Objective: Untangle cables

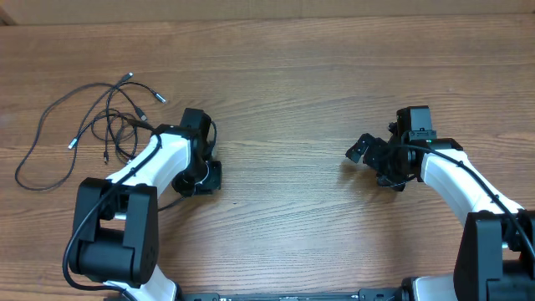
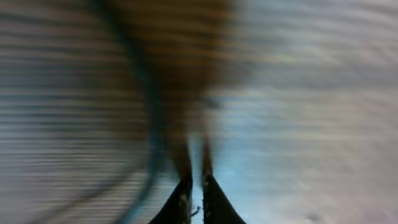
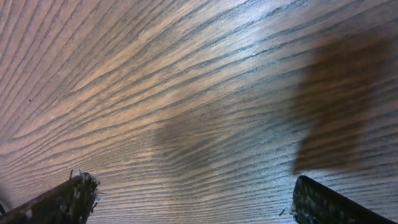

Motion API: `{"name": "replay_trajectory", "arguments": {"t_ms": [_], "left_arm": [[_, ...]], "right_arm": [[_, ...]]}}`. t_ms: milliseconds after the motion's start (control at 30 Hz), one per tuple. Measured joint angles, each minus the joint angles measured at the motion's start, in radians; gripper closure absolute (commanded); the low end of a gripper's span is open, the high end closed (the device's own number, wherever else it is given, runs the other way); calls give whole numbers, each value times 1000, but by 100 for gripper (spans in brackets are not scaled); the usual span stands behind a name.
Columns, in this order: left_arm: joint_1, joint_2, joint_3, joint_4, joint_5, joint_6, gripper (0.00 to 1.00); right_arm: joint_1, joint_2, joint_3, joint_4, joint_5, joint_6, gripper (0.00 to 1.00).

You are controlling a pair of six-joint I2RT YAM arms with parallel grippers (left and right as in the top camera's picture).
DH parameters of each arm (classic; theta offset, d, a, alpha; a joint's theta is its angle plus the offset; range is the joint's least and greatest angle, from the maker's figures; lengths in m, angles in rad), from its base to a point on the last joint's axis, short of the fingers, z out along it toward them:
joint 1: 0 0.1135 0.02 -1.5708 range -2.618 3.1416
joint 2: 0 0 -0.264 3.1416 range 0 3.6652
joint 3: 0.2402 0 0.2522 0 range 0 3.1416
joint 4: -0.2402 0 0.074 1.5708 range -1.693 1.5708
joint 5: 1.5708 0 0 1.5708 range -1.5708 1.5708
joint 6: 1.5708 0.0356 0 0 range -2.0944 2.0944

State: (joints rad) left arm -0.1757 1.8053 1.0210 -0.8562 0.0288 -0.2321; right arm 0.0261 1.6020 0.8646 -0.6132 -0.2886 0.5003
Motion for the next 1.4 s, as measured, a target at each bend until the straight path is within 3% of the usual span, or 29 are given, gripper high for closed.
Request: {"name": "replay_trajectory", "arguments": {"t_ms": [267, 533, 633, 767, 1100, 1267, 1367, 1400], "left_arm": [[66, 36, 20, 159, -367, -189, 85], [289, 70, 20, 303, -494, -225, 84], [370, 72, 20, 348, -468, -203, 80], [431, 67, 26, 386, -359, -134, 83], [402, 49, 37, 375, -124, -24, 84], [314, 38, 29, 372, 5, 58, 75], [277, 38, 29, 380, 60, 103, 41], [269, 37, 29, 383, 72, 113, 24]], "right_arm": [[0, 0, 0, 0, 0, 0, 0], [0, 0, 0, 0, 0, 0, 0], [0, 0, 0, 0, 0, 0, 0], [0, 0, 0, 0, 0, 0, 0], [0, 0, 0, 0, 0, 0, 0], [0, 0, 0, 1, 0, 0, 0], [0, 0, 0, 0, 0, 0, 0], [0, 0, 0, 1, 0, 0, 0]]}}
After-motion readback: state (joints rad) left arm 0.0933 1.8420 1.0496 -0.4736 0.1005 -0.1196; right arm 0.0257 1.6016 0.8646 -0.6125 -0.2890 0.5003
